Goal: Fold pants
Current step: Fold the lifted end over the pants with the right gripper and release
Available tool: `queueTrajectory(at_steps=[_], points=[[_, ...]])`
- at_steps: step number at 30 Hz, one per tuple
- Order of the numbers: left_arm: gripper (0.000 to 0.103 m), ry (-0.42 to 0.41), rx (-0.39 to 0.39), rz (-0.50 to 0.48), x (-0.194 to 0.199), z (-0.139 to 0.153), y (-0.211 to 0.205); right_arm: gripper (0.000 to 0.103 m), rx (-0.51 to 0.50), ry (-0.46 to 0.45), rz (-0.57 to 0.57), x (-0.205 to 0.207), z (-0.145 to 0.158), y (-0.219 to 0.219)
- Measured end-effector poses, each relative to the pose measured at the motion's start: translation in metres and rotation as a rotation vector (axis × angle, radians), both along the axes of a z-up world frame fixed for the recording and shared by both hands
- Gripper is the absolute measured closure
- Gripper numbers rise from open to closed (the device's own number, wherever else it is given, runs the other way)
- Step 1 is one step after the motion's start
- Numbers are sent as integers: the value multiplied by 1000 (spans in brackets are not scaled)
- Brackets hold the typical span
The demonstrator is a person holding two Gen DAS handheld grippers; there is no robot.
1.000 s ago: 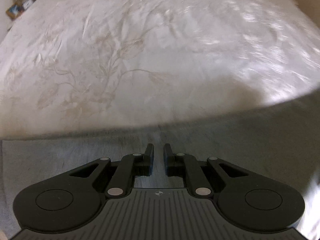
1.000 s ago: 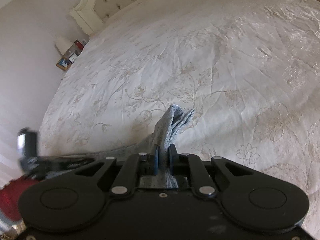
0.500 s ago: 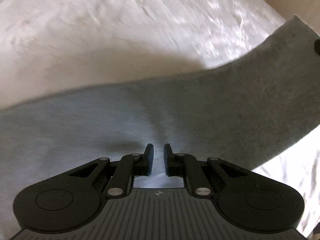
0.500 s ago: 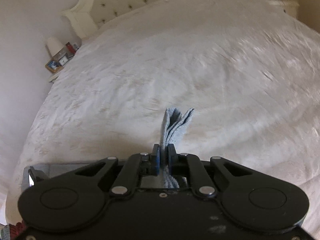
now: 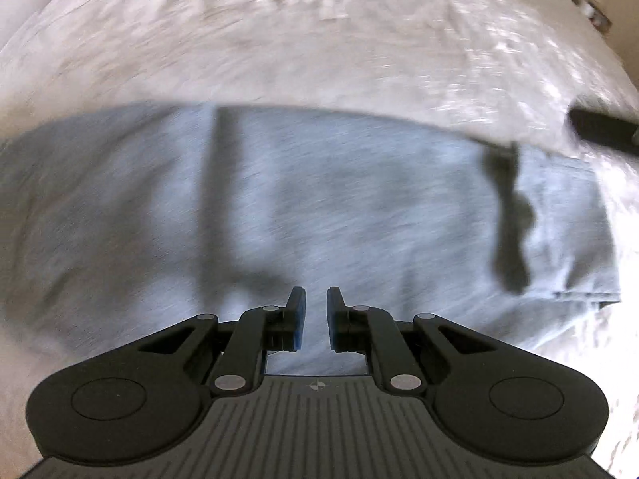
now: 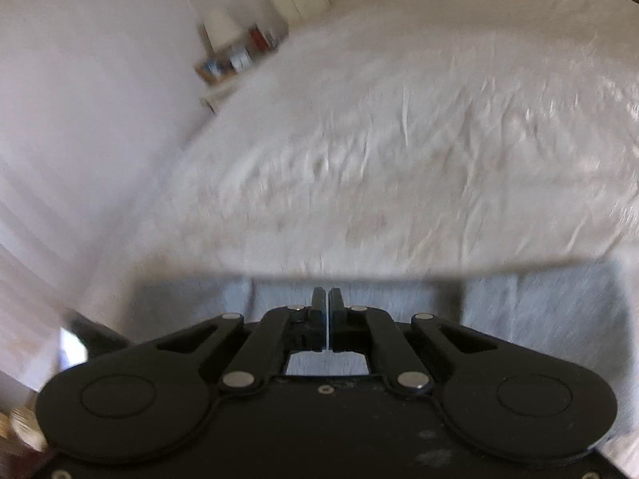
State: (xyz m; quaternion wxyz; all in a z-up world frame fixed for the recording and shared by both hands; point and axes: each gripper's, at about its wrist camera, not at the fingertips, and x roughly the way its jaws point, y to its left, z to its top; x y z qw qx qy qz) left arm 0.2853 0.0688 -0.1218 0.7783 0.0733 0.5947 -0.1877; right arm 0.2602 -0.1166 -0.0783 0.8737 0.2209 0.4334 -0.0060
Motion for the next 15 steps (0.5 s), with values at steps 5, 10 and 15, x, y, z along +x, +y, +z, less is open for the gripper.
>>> queueTrajectory(at_steps=[5,10,15], points=[[91,20,-22,28,1,-1,14,78,-255,116,-41,-34,-31,7],[91,21,-102,-41,5,3,-22,74,-346,140,-116,-78,-30,-32],[86,-1,-203,-105,4,11,-80,69,-349,152,-175,-104,-27,-72]])
